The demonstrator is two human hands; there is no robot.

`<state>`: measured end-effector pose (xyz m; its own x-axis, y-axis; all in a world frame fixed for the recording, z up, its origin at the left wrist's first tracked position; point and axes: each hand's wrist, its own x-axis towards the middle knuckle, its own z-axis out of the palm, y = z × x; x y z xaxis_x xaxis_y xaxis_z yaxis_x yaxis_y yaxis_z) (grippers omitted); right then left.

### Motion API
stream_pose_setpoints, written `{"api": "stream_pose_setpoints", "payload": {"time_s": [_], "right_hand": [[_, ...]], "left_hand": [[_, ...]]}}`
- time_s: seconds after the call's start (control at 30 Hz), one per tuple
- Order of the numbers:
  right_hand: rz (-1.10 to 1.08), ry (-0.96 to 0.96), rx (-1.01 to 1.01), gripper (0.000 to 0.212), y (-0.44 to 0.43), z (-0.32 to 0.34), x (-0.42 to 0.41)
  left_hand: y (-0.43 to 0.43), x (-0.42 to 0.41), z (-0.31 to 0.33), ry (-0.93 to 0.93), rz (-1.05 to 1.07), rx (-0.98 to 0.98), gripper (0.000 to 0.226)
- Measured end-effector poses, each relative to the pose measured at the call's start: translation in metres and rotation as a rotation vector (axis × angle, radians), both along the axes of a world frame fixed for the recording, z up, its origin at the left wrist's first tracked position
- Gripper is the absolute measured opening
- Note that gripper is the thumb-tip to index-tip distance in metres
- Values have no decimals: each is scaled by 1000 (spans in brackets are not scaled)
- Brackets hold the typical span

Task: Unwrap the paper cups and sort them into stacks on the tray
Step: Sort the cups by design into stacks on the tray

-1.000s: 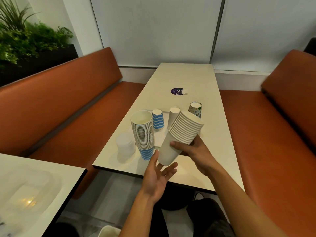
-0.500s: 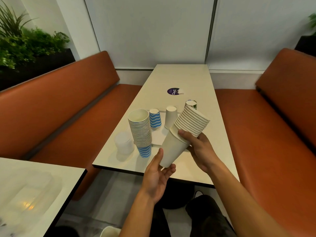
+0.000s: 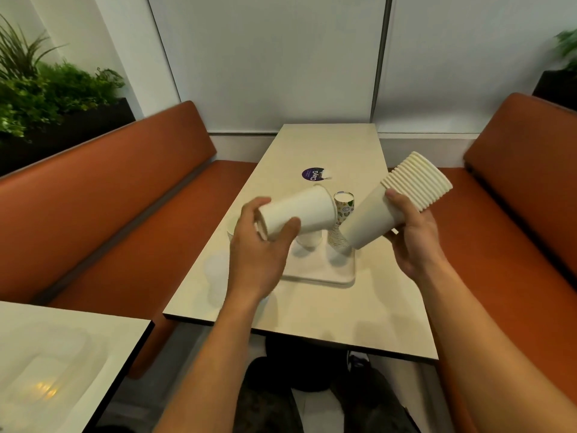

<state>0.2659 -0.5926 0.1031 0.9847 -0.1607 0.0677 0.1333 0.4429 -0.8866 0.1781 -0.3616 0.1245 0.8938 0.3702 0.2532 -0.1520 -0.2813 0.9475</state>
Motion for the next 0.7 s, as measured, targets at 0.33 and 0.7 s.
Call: {"api": "stream_pose_setpoints", "payload": {"time_s": [0.33, 0.7], "right_hand": [[-86, 130, 5, 36, -22, -24, 40], [-58, 187, -7, 35, -43, -57, 62]], "left_hand": [[-46, 150, -4, 87, 206, 280, 68], [-43, 229, -56, 265, 164, 519, 67]]}}
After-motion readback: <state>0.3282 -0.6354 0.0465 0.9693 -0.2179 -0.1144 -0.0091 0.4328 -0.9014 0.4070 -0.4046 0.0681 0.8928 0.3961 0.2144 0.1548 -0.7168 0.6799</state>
